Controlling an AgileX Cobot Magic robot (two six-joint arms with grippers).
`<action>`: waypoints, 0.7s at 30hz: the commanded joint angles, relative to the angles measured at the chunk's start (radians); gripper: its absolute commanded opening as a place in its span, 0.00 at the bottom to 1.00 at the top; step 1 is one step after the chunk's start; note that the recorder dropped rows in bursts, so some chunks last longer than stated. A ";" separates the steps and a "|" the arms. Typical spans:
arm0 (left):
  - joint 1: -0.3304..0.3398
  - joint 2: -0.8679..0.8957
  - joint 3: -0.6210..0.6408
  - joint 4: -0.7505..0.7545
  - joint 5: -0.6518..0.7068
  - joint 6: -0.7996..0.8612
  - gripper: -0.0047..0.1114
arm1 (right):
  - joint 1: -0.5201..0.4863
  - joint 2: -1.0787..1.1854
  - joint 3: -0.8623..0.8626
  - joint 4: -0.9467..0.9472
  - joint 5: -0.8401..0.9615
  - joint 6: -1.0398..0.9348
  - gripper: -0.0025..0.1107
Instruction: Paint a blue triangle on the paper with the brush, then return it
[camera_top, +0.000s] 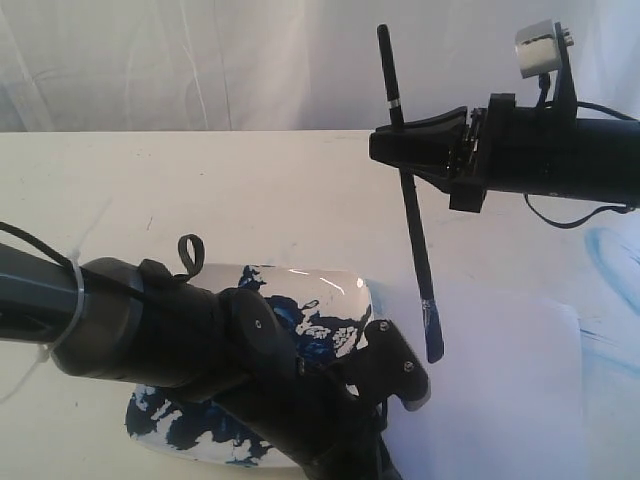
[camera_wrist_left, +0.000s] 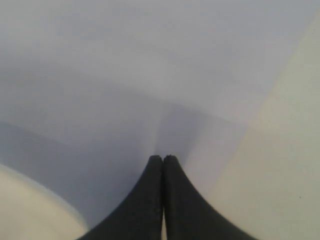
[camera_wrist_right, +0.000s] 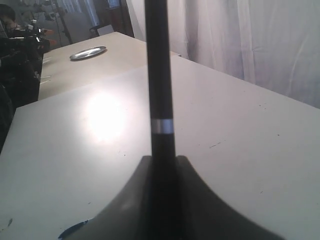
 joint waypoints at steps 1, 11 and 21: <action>-0.003 0.022 0.004 0.006 0.016 -0.003 0.04 | 0.001 0.001 0.002 0.004 0.012 0.010 0.02; -0.003 0.020 0.004 0.015 0.041 -0.003 0.04 | 0.001 0.001 0.002 0.004 0.012 0.010 0.02; -0.003 0.011 0.004 0.190 0.065 -0.152 0.04 | 0.001 0.001 0.002 0.004 0.012 0.010 0.02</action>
